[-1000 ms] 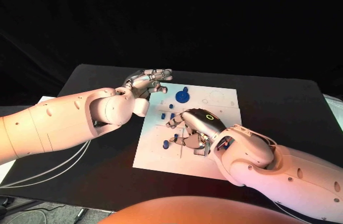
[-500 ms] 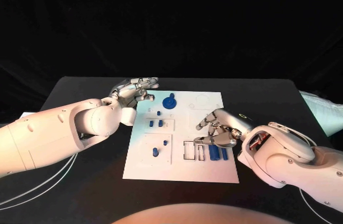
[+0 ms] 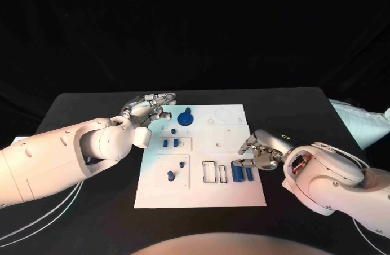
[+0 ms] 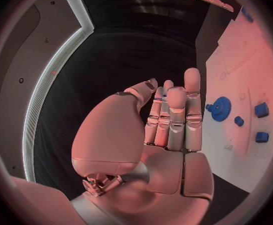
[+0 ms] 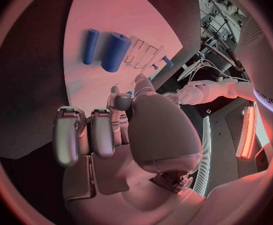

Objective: Assemble the parts on the task board

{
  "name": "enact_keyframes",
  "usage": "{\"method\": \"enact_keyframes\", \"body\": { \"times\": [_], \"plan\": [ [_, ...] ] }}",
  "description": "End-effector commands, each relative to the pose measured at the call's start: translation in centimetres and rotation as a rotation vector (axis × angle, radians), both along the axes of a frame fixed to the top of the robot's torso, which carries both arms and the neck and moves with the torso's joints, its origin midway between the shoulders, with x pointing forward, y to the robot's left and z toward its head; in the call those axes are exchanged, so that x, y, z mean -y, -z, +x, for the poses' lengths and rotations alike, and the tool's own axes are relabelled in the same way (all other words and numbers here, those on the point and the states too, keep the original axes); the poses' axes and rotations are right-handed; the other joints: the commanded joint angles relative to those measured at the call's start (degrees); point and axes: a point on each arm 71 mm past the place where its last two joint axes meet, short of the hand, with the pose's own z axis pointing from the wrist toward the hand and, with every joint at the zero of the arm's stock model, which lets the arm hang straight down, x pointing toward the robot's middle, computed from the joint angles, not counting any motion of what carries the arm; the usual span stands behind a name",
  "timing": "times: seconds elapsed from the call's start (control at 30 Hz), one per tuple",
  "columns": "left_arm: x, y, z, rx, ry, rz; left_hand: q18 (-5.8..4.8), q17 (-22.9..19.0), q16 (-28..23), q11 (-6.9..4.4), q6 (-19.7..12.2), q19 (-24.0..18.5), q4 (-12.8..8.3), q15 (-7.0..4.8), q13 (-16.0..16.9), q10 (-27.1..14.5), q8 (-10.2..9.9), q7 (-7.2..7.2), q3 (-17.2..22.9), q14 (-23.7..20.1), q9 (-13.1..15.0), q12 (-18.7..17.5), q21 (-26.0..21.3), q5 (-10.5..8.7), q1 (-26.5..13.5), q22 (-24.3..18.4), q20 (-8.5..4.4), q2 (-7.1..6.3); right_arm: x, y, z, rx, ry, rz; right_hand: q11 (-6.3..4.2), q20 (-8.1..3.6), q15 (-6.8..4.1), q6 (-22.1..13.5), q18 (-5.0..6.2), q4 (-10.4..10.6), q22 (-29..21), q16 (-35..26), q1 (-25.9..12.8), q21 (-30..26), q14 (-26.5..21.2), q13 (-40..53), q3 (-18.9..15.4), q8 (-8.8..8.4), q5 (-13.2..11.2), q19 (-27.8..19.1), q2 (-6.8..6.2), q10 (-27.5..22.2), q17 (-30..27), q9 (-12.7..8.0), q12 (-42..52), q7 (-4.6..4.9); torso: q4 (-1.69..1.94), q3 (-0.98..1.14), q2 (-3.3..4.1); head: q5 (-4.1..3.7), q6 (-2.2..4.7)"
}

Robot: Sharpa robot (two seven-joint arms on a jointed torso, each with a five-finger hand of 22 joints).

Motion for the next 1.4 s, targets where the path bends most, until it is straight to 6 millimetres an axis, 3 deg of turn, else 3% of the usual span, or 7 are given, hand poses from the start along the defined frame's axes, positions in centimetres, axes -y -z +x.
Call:
{"method": "enact_keyframes", "body": {
  "times": [0.03, 0.13, 0.4, 1.13, 1.4],
  "plan": [
    [0.3, 0.0, -0.1, 0.003, 0.023, -0.011, 0.63, -0.1, 0.2, 0.11, -0.6, 0.0, 0.2, 0.37, 0.1, -0.3, 0.3, 0.03, -0.3, 0.0, 0.0, 0.3, -0.3, 0.14, 0.1, -0.1, 0.18, 0.64, 0.3, 0.3, 0.0, 0.007, 0.017, -0.075, 0.01, 0.01, -0.23, -0.4, -0.93, 0.1, 2.1, 0.4, -0.1, 0.3, 3.4, 1.5, -0.8, 0.36, 1.0, 0.2, 0.82, -0.5, 0.4, 0.2, 1.0, -0.23, 0.14, -0.11, 0.07, -0.09, -0.21],
    [0.3, 0.0, -0.2, 0.001, 0.023, -0.010, 0.63, -0.1, 0.2, 0.11, -0.6, 0.0, 0.2, 0.37, 0.1, -0.3, 0.3, 0.03, -0.3, 0.0, 0.0, 0.3, -0.3, 0.14, 0.1, -0.1, 0.18, 0.64, 0.4, 0.6, -0.1, 0.002, 0.017, -0.087, 0.00, 0.03, -0.23, -0.3, -0.93, 0.1, 2.2, 0.6, -0.7, 0.3, 3.4, 2.5, -1.4, 0.73, 2.3, 0.2, 1.27, -0.7, 0.6, 0.4, 1.4, -0.27, 0.18, -0.14, 0.08, -0.42, -0.09],
    [0.4, 0.0, -0.2, 0.000, 0.026, -0.011, 0.63, -0.1, 0.2, 0.11, -0.6, 0.0, 0.2, 0.37, 0.1, -0.3, 0.3, 0.03, -0.3, 0.0, 0.0, 0.3, -0.3, 0.14, 0.1, -0.1, 0.18, 0.64, 0.2, 1.3, -0.1, -0.025, -0.001, -0.119, -0.22, -0.10, -0.36, 0.3, -0.94, 0.1, 2.3, 1.8, -1.8, 0.4, 3.8, 8.2, -2.6, 2.01, 2.9, 0.2, 1.91, 0.2, 3.0, 1.6, 6.2, -0.60, -0.01, -0.16, 0.07, -0.14, -0.36],
    [0.4, 0.0, -0.3, -0.002, 0.030, -0.014, 0.63, -0.1, 0.2, 0.11, -0.6, 0.0, 0.2, 0.37, 0.1, -0.3, 0.3, 0.03, -0.3, 0.0, 0.0, 0.3, -0.3, 0.14, 0.1, -0.1, 0.18, 0.64, -0.8, 3.0, -0.4, -0.074, -0.040, -0.160, -0.23, -0.12, -0.38, 0.0, -0.93, 0.1, 2.2, 2.1, -2.4, 0.3, 3.8, 10.9, -3.4, 2.87, 3.0, 0.1, 2.28, 0.0, 3.5, 2.9, 8.0, -0.66, 0.04, -0.24, 0.13, 0.28, -1.19],
    [0.4, 0.1, -0.2, -0.004, 0.031, -0.013, 0.63, -0.1, 0.2, 0.11, -0.6, 0.0, 0.2, 0.37, 0.1, -0.3, 0.3, 0.03, -0.3, 0.0, 0.0, 0.3, -0.3, 0.14, 0.1, -0.1, 0.18, 0.64, -0.9, 3.7, -0.3, -0.089, -0.035, -0.159, -0.25, -0.11, -0.38, -0.2, -0.93, 0.0, 2.3, 2.0, -1.5, 0.3, 3.7, 11.3, -3.3, 3.34, 2.7, 0.1, 3.27, -0.4, 3.5, 3.7, 7.8, -0.69, 0.07, -0.25, 0.05, 0.55, -1.32]
  ]
}}
